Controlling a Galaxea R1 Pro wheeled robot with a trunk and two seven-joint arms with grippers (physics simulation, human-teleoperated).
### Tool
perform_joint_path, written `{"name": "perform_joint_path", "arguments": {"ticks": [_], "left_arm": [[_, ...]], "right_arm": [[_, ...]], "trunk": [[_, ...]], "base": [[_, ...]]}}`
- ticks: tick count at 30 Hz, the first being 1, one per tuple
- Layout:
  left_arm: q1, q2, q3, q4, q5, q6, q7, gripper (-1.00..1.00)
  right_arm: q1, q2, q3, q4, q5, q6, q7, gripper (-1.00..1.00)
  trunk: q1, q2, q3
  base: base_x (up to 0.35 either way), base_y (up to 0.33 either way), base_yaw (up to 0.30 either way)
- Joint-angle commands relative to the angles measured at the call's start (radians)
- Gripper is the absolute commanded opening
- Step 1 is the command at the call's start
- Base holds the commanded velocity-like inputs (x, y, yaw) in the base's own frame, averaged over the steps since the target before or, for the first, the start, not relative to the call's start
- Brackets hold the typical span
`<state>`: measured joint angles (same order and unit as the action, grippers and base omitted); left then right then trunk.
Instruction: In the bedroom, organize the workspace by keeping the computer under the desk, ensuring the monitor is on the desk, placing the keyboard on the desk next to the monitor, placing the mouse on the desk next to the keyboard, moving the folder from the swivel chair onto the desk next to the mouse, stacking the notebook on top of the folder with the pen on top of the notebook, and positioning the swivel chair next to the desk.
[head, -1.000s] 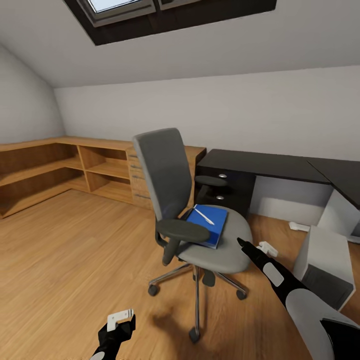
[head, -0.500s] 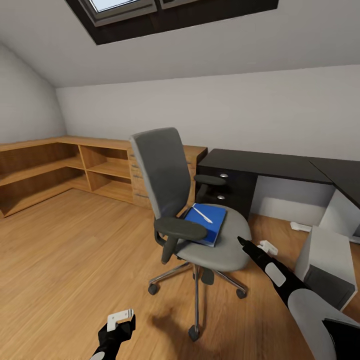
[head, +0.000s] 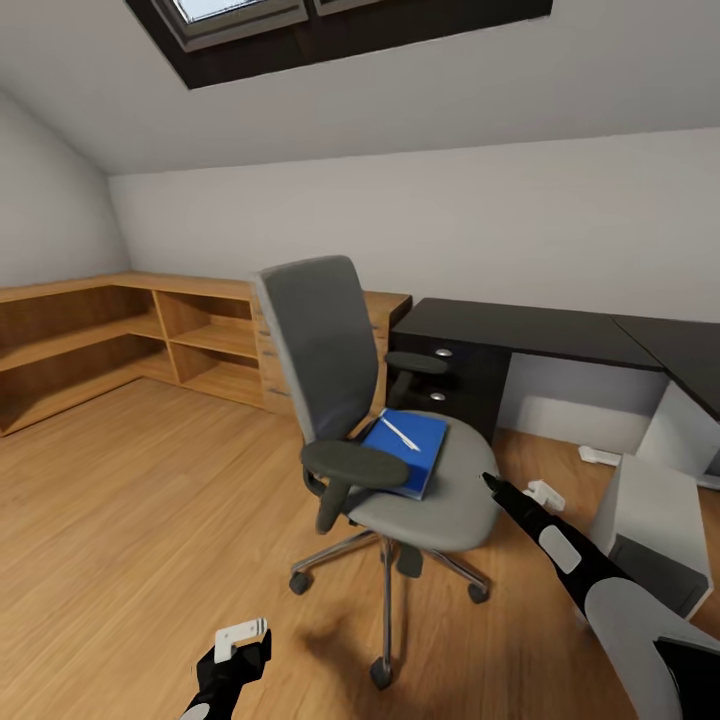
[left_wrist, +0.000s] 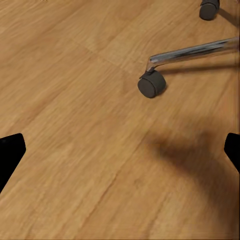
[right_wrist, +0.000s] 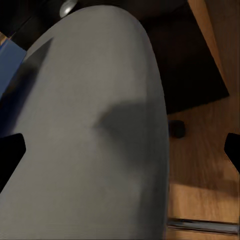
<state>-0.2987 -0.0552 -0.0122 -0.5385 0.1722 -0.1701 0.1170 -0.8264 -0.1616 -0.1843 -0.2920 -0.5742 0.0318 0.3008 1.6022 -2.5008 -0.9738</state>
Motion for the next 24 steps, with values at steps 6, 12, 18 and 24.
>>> {"name": "perform_joint_path", "arguments": {"ticks": [6, 12, 18, 24], "left_arm": [[0.000, 0.000, 0.000, 0.000, 0.007, -0.003, 0.004, 1.00], [0.000, 0.000, 0.000, 0.000, 0.007, -0.003, 0.004, 1.00], [0.000, 0.000, -0.001, 0.000, 0.007, -0.003, 0.004, 1.00], [0.000, 0.000, 0.000, 0.000, 0.007, -0.003, 0.004, 1.00]], "right_arm": [[0.000, 0.002, -0.004, 0.001, -0.018, 0.003, 0.005, 1.00], [0.000, 0.002, -0.004, 0.001, -0.020, 0.003, 0.004, 1.00], [0.000, 0.003, -0.004, 0.001, -0.021, 0.003, 0.004, 1.00], [0.000, 0.005, -0.003, 0.001, -0.021, 0.003, 0.004, 1.00]], "trunk": [[0.000, 0.000, -0.001], [0.000, 0.000, -0.001], [0.000, 0.000, -0.002], [0.000, 0.000, -0.006]], "base": [[0.100, -0.141, 0.012], [0.020, -0.027, 0.103], [0.004, -0.005, 0.167], [0.001, -0.001, 0.202]]}}
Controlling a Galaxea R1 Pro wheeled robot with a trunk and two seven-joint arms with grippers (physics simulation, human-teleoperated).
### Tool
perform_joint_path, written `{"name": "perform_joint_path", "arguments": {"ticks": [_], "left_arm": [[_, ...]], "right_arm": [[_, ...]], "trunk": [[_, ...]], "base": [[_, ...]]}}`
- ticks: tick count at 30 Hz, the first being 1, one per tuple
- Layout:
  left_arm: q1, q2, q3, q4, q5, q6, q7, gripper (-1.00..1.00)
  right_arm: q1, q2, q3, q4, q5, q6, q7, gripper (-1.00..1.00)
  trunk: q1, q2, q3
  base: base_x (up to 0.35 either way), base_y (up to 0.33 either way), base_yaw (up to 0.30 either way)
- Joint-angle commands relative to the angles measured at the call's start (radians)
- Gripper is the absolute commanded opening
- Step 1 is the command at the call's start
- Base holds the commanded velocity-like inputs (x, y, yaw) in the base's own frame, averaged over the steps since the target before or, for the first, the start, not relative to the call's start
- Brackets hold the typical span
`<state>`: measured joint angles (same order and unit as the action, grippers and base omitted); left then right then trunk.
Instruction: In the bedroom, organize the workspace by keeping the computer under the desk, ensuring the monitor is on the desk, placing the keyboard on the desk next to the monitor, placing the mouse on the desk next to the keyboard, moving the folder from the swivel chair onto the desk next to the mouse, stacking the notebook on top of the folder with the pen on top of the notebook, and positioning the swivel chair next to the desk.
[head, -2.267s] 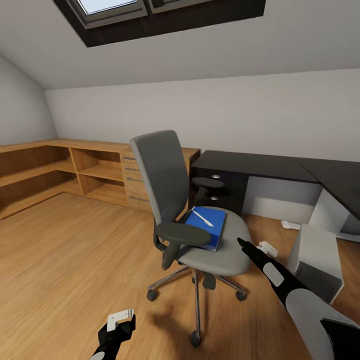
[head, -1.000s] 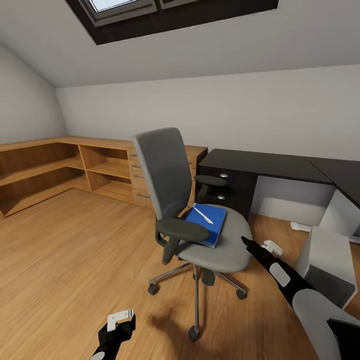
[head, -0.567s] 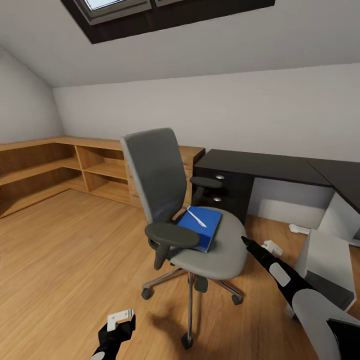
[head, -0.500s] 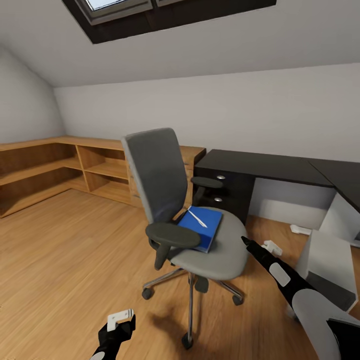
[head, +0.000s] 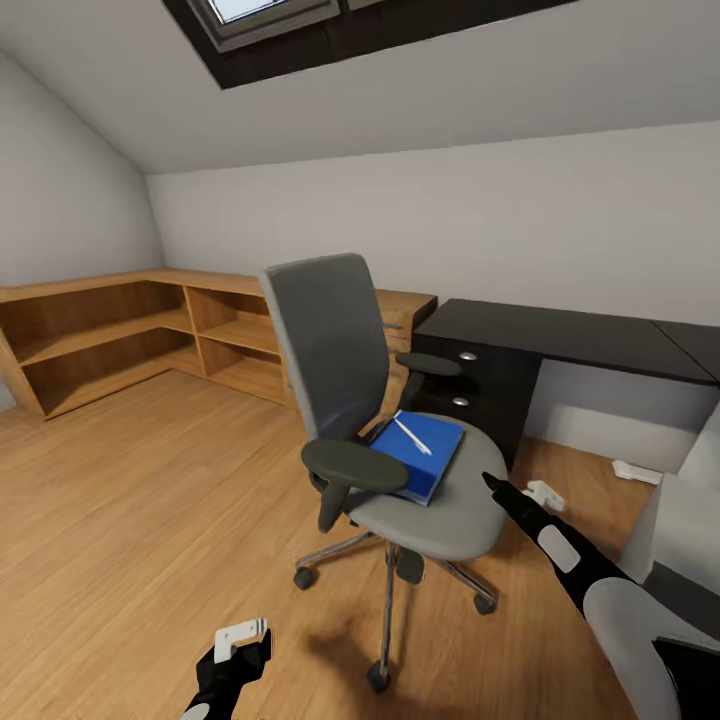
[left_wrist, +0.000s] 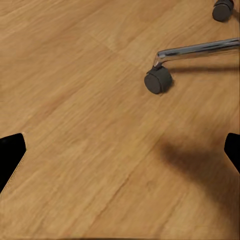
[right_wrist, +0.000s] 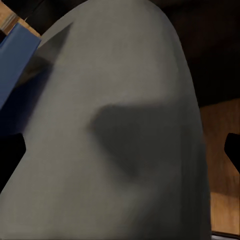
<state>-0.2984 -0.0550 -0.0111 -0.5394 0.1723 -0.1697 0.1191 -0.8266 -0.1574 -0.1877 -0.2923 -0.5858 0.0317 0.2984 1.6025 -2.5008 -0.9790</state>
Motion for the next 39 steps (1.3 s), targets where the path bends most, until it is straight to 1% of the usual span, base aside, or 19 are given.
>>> {"name": "perform_joint_path", "arguments": {"ticks": [1, 34, 39], "left_arm": [[-0.001, 0.000, -0.001, 0.001, 0.007, -0.004, 0.002, 1.00], [-0.001, 0.000, -0.003, 0.001, 0.006, -0.004, 0.001, 1.00], [-0.001, 0.000, -0.002, 0.001, 0.006, -0.004, 0.002, 1.00]], "right_arm": [[0.000, 0.000, 0.000, 0.001, -0.009, 0.004, 0.007, 1.00], [0.000, -0.001, 0.001, -0.001, -0.009, 0.004, 0.008, 1.00], [0.000, -0.002, 0.000, -0.001, -0.009, 0.004, 0.008, 1.00]], "trunk": [[0.000, 0.000, -0.002], [0.000, 0.000, -0.035], [0.000, 0.000, -0.038]], "base": [[0.000, 0.000, 0.216], [0.000, 0.000, 0.198], [0.000, -0.013, 0.091]]}}
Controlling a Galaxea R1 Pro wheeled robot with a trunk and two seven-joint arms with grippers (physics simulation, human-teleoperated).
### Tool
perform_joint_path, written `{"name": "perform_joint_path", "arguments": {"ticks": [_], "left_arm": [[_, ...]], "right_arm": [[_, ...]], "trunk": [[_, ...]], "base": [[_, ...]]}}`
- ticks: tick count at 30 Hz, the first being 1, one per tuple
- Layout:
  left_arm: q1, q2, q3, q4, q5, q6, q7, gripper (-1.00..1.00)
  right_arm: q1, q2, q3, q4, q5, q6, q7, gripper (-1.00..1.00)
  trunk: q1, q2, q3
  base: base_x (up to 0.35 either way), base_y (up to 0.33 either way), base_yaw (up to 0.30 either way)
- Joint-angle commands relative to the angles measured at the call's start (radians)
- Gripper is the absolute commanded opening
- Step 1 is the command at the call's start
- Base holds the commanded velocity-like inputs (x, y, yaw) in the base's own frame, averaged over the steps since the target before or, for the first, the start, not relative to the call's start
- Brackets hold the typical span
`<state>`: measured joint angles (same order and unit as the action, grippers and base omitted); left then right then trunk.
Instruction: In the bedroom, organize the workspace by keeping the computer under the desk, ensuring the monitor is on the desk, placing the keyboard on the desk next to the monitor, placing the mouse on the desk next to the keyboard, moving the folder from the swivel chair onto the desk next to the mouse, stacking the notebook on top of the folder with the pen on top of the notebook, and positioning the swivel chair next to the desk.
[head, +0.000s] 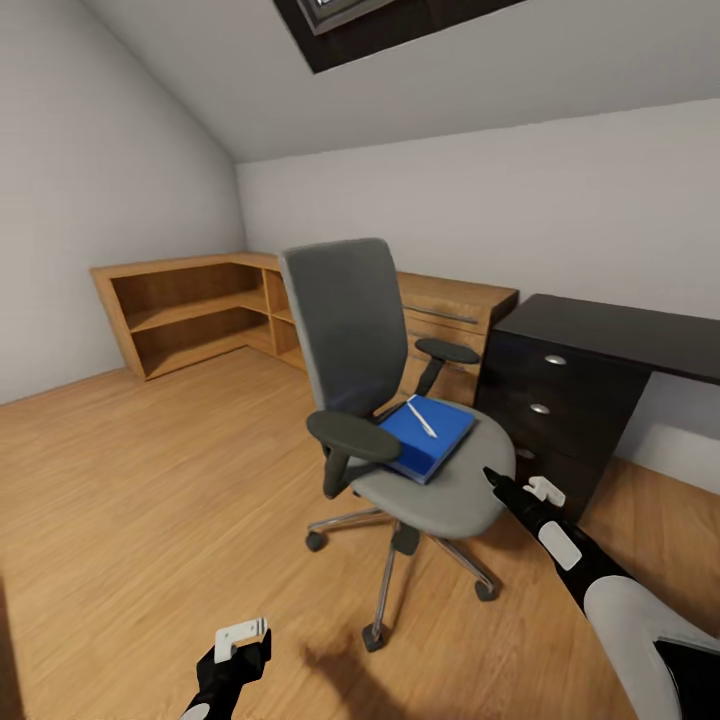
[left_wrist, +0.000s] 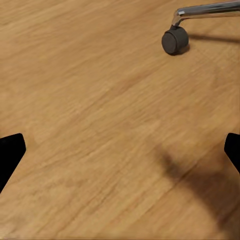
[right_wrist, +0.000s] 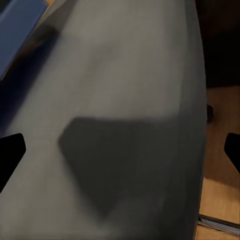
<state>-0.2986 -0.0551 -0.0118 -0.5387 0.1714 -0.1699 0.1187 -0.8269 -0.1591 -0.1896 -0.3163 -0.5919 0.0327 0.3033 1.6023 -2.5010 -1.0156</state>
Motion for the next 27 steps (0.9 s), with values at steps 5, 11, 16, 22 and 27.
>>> {"name": "perform_joint_path", "arguments": {"ticks": [5, 11, 16, 22, 27], "left_arm": [[-0.001, 0.000, -0.002, 0.001, 0.007, -0.003, 0.002, 1.00], [-0.001, 0.000, -0.002, 0.001, 0.007, -0.003, 0.002, 1.00], [-0.001, 0.000, -0.002, 0.002, 0.007, -0.003, 0.002, 1.00], [-0.001, 0.000, -0.002, 0.002, 0.007, -0.003, 0.002, 1.00], [-0.001, 0.000, -0.001, 0.002, 0.008, -0.003, 0.002, 1.00]], "right_arm": [[0.000, -0.002, 0.002, 0.023, -0.003, 0.004, 0.003, 1.00], [0.000, -0.002, 0.002, 0.023, -0.003, 0.004, 0.003, 1.00], [0.000, -0.002, 0.002, 0.023, -0.003, 0.004, 0.003, 1.00], [0.000, -0.002, 0.002, 0.023, -0.003, 0.003, 0.003, 1.00], [0.000, 0.001, 0.002, 0.023, -0.003, 0.003, 0.003, 1.00]], "trunk": [[0.000, 0.000, -0.001], [0.000, 0.000, -0.002], [0.000, 0.000, -0.002], [0.000, 0.000, -0.002], [0.000, 0.000, -0.002]], "base": [[0.000, -0.193, 0.014], [0.000, -0.076, 0.002], [0.000, -0.011, 0.000], [0.000, -0.002, 0.000], [0.000, 0.000, 0.098]]}}
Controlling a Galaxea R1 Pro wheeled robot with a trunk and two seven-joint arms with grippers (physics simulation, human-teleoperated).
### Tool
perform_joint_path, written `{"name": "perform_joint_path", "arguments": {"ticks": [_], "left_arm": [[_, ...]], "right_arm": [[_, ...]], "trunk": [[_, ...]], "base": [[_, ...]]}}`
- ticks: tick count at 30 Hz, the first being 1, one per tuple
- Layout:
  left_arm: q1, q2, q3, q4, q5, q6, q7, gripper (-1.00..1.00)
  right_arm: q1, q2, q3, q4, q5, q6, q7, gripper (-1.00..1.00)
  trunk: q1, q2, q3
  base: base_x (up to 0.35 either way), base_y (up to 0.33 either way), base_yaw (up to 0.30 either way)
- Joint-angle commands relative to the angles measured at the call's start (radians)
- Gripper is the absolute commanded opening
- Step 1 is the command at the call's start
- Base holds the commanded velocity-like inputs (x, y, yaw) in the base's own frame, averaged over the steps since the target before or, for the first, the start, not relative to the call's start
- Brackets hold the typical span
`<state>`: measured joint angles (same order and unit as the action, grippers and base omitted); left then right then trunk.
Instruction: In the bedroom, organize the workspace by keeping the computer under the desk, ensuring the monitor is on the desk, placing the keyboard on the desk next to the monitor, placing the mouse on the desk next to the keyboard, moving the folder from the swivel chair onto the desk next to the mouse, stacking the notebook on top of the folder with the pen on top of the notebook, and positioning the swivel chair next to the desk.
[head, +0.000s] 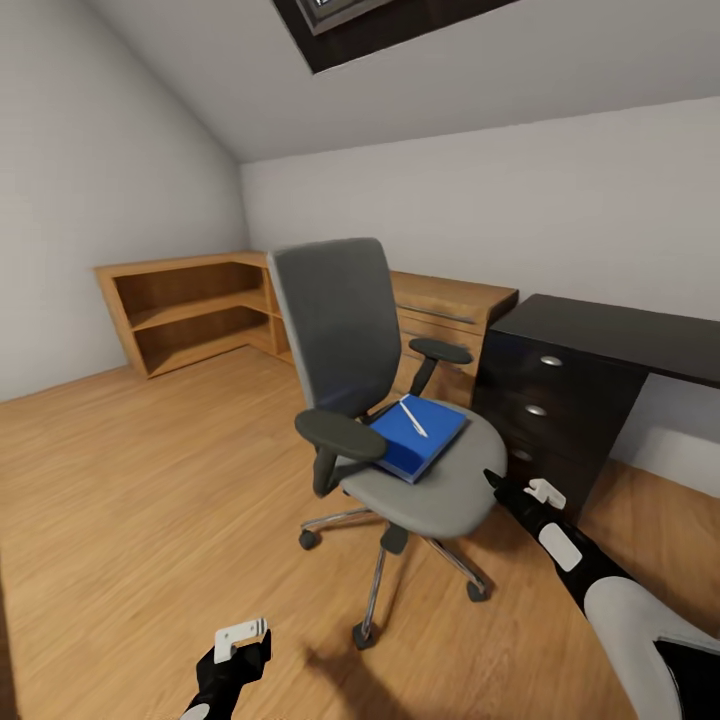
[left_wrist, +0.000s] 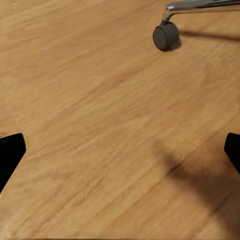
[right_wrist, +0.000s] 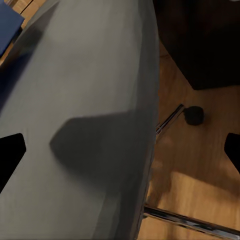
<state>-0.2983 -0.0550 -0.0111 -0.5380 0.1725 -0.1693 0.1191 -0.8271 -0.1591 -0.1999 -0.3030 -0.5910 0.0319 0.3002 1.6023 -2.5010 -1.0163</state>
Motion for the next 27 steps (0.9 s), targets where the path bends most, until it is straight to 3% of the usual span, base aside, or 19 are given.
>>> {"name": "perform_joint_path", "arguments": {"ticks": [1, 13, 27], "left_arm": [[-0.001, 0.000, -0.001, 0.001, 0.007, -0.004, 0.002, 1.00], [-0.001, 0.000, -0.001, 0.001, 0.007, -0.003, 0.002, 1.00], [-0.001, 0.000, -0.001, 0.001, 0.007, -0.004, 0.002, 1.00]], "right_arm": [[0.000, 0.001, 0.013, 0.010, -0.004, 0.003, 0.007, 1.00], [0.000, 0.002, 0.013, 0.010, -0.004, 0.002, 0.007, 1.00], [0.000, 0.002, 0.014, 0.010, -0.004, 0.002, 0.008, 1.00]], "trunk": [[0.000, 0.000, -0.001], [0.000, 0.000, -0.003], [0.000, 0.000, -0.003]], "base": [[0.000, 0.000, 0.220], [0.035, 0.000, 0.243], [0.282, 0.057, 0.048]]}}
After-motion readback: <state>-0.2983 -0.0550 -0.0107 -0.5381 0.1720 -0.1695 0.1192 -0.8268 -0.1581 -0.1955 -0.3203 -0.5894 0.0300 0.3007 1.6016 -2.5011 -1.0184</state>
